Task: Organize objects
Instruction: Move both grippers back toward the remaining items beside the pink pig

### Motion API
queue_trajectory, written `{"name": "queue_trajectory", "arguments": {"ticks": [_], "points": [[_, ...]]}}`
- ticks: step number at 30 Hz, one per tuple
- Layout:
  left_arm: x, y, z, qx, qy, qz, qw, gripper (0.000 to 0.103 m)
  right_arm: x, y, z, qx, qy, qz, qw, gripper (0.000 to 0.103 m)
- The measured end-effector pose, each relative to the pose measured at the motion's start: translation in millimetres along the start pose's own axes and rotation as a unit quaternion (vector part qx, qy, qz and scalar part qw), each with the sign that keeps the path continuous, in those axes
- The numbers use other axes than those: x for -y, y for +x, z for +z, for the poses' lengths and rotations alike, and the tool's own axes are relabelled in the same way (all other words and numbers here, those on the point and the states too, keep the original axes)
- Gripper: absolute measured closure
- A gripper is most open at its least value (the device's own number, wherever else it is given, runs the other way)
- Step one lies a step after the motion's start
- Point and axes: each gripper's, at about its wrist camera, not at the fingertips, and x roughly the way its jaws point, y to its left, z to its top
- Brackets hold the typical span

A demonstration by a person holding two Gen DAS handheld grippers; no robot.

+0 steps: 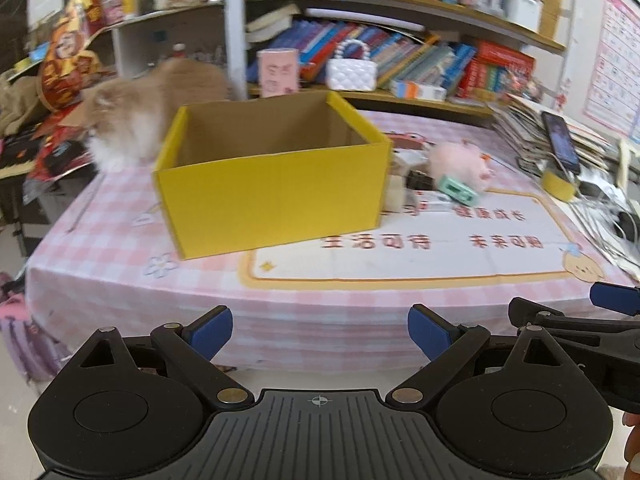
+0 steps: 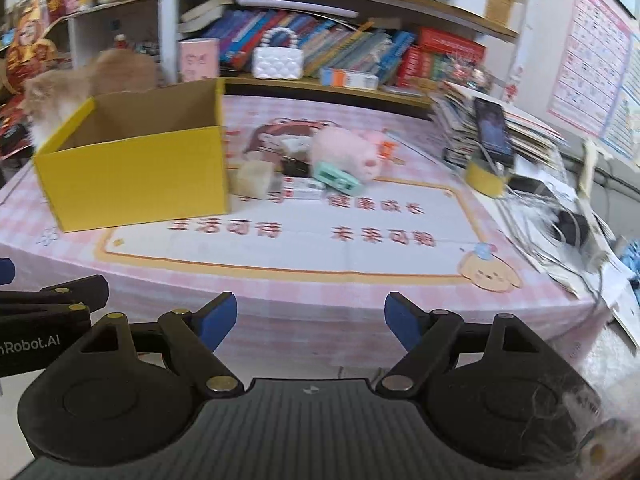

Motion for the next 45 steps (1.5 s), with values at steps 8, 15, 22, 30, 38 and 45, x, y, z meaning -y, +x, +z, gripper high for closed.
{"name": "queue_trajectory", "arguments": {"ticks": [8, 15, 22, 30, 38, 45], "points": [[44, 18, 14, -0.008, 0.037, -0.028, 0.9989, 0.007, 43, 12, 0, -0.013, 0.034, -0.035, 0.999, 0.022], [72, 34, 27, -0.015, 0.049, -0.027, 0.9983, 0.006, 76, 29, 9, -0.017, 0.049, -0.047, 0.998, 0.022], [99, 57, 39, -0.033, 0.048, -0.016, 0.9982, 0.006, 102, 54, 24, -0.03, 0.046, -0.037, 0.998, 0.022], [126, 82, 54, -0.043, 0.036, 0.004, 0.9984, 0.006, 129, 88, 43, -0.044, 0.034, -0.01, 0.998, 0.022], [145, 100, 70, -0.047, 0.0, 0.033, 0.9984, 0.006, 152, 117, 64, -0.042, 0.019, 0.028, 0.999, 0.023], [160, 112, 85, -0.035, -0.021, 0.055, 0.9977, 0.007, 169, 138, 79, -0.036, 0.014, 0.07, 0.997, 0.028]]}}
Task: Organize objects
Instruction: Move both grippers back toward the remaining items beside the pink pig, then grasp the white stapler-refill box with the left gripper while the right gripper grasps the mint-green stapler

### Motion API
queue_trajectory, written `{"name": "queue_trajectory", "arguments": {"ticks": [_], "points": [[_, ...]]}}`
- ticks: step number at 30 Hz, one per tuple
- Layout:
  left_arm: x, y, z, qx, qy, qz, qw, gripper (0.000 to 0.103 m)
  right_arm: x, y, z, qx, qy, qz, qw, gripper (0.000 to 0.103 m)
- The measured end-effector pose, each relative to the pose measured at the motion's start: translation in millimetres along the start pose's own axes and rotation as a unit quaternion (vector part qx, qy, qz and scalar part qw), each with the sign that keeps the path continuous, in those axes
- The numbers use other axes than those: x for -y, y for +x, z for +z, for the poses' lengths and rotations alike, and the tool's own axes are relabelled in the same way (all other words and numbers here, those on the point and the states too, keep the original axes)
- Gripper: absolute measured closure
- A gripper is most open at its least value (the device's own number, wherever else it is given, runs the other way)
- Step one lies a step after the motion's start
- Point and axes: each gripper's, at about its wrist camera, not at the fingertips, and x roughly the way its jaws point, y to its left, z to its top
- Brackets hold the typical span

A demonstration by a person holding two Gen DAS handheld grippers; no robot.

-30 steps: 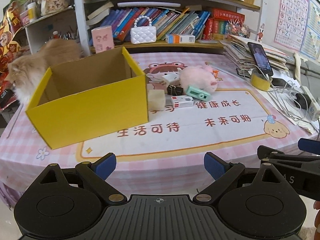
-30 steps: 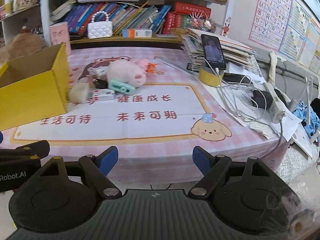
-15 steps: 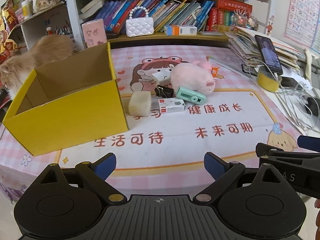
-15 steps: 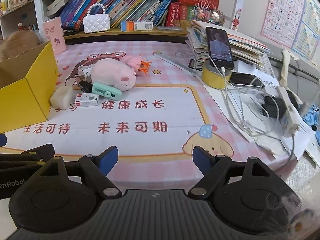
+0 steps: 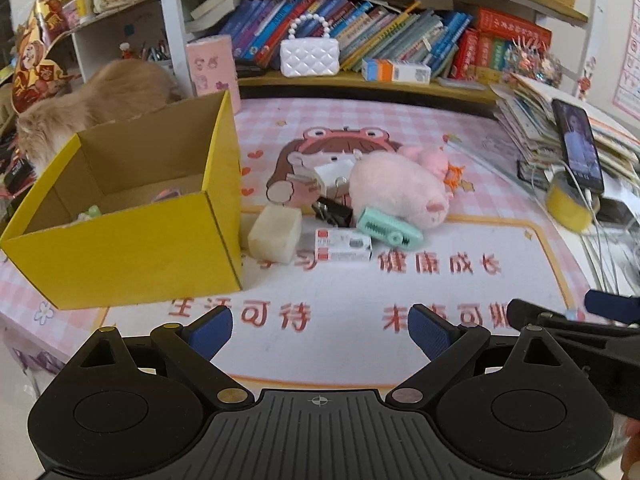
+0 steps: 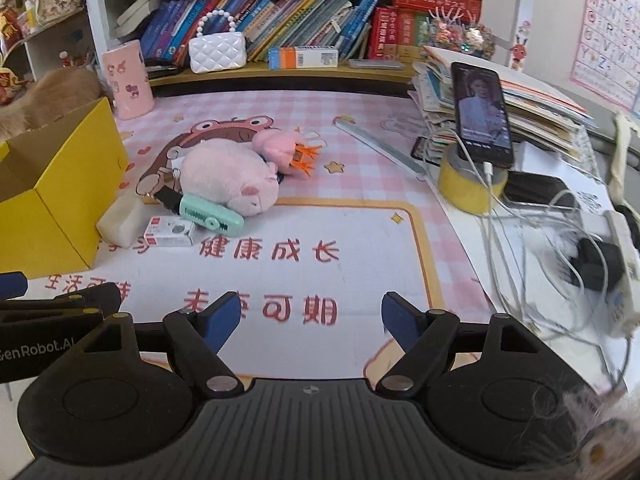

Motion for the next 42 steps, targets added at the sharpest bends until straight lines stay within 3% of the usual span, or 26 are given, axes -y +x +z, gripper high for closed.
{"name": "queue_trajectory", "arguments": {"ticks": [2, 5, 11, 24, 36, 37, 38, 42], "points": [[5, 0, 4, 0.011, -0.003, 0.007, 0.9999, 0.008, 3, 4, 4, 0.001, -0.001, 0.012, 1.0, 0.042], [11, 4, 12, 0.024, -0.009, 0.019, 0.9995, 0.009, 7, 12, 9, -0.004, -0.002, 0.033, 0.999, 0.047], [21, 24, 24, 0.023, -0.012, 0.033, 0.9991, 0.038, 12, 28, 20, -0.001, -0.012, 0.047, 0.999, 0.048], [29, 110, 41, -0.024, -0.004, 0.054, 0.9982, 0.038, 21, 47, 24, -0.016, -0.041, 0.051, 0.998, 0.048], [31, 134, 40, -0.051, -0.007, 0.047, 0.9976, 0.035, 29, 54, 28, -0.025, -0.042, 0.052, 0.998, 0.048], [30, 134, 39, -0.05, -0.01, 0.042, 0.9978, 0.038, 29, 55, 28, -0.025, -0.042, 0.051, 0.997, 0.048], [30, 134, 39, -0.049, -0.012, 0.037, 0.998, 0.049, 29, 55, 28, -0.026, -0.043, 0.051, 0.997, 0.048], [29, 125, 40, -0.05, -0.016, 0.032, 0.9981, 0.051, 29, 58, 27, -0.029, -0.046, 0.054, 0.997, 0.048]]}}
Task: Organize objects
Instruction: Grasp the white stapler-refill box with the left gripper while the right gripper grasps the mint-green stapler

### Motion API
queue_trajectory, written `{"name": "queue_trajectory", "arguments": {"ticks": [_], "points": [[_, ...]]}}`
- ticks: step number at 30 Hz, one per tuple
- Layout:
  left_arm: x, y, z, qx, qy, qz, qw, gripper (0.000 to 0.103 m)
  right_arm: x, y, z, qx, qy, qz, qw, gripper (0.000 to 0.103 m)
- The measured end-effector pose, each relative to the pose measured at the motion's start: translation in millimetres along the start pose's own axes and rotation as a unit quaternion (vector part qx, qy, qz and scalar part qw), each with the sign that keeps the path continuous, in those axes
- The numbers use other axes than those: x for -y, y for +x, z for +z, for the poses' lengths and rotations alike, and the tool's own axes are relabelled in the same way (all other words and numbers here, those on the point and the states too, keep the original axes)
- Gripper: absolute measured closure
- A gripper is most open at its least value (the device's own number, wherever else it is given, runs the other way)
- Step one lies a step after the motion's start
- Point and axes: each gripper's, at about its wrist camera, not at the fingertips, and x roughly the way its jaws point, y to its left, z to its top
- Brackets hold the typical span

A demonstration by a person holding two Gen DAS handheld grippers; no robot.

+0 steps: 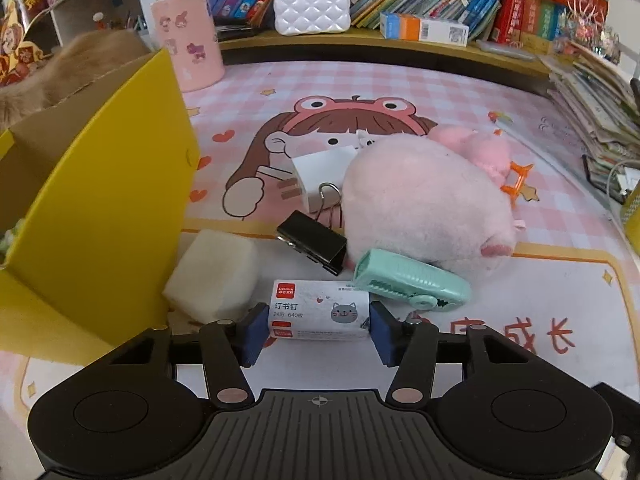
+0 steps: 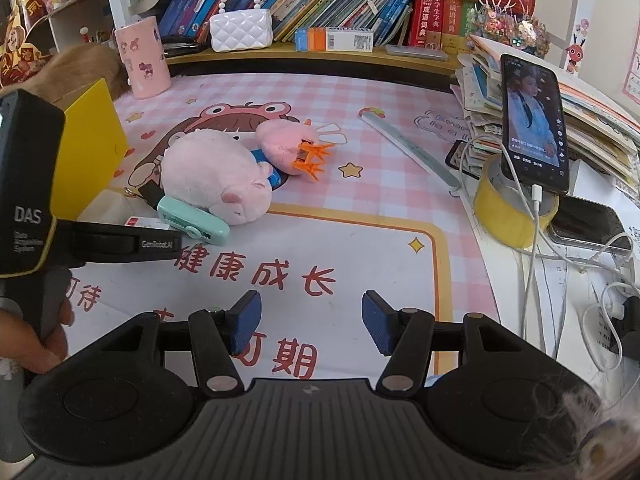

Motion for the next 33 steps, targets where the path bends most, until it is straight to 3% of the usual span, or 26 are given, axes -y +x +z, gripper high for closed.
{"name": "queue_trajectory", "arguments": {"ticks": [10, 23, 29, 33], "points": [[-31, -66, -34, 0.003, -0.025, -0.014, 0.9996, 0.051, -11, 16, 3, -0.001, -0.017, 0.022, 1.0, 0.047], [-65, -111, -62, 0.002, -0.087, 0.014, 0.9961, 0.051, -59, 61, 21, 0.011, -0.076, 0.081, 0.994, 0.027], [-75, -122, -66, 0.005, -0.094, 0.026, 0.9952, 0.051, -86, 82, 29, 0.01, -0.057, 0.086, 0.995, 0.027], [-79, -126, -68, 0.006, -0.093, 0.032, 0.9952, 0.051, -95, 94, 35, 0.005, -0.039, 0.064, 0.997, 0.03]]}}
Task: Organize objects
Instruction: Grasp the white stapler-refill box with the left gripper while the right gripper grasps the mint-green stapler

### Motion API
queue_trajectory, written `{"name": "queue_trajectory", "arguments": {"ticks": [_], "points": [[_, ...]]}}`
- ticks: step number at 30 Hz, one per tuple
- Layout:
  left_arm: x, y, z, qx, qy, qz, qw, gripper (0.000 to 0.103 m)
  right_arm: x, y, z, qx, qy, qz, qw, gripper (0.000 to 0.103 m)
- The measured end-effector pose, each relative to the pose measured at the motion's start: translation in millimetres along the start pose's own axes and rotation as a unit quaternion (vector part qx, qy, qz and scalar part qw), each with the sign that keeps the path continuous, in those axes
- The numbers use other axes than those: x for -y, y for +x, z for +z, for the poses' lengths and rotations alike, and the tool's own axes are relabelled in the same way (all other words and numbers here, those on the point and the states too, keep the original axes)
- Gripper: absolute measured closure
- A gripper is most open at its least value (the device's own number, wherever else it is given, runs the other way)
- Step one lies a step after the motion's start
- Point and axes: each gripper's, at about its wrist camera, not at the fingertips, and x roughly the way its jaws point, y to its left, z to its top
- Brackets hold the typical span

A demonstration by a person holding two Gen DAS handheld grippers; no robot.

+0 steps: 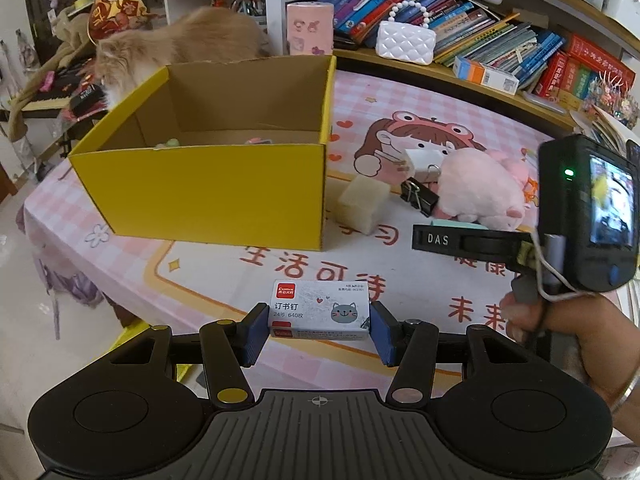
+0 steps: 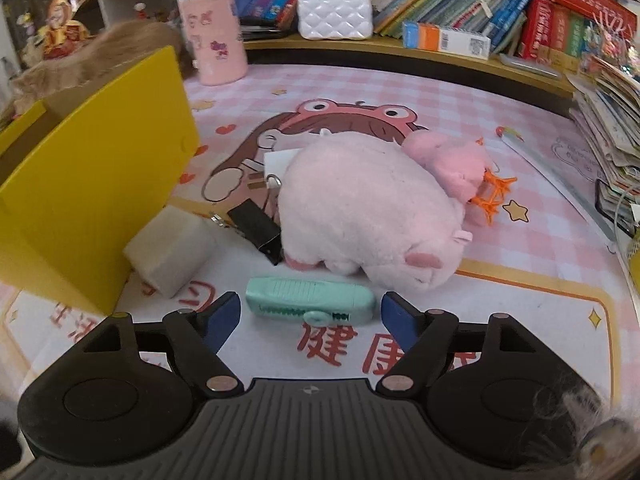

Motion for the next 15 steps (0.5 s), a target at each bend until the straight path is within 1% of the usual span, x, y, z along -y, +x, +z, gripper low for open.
{"name": "queue_trajectory", "arguments": {"ticks": [1, 2, 7, 12, 15], "points": [[-1, -1, 0, 0.0, -0.001, 0.0, 1.0, 0.051, -1, 2, 0, -0.002, 0.0, -0.006, 1.0, 0.034], [-2, -2, 0, 0.001, -0.002, 0.0, 1.0, 0.051, -2, 2, 1, -0.001, -0.003, -0.013, 1.0, 0.036], [-9, -3, -1, 0.003, -0.003, -0.003, 1.0, 0.051, 0, -12, -3, 0.014, -0.011, -0.018, 1.0, 0.036], [-14, -2, 0, 0.005, -0.002, -0.009, 0.9999, 0.051, 9, -43, -9, 0.021, -0.002, -0.02, 1.0, 0.036], [-16, -1, -2, 0.006, -0.004, -0.011, 0.9999, 0.051, 13, -64, -15, 0.018, 0.008, -0.013, 1.0, 0.036]]}}
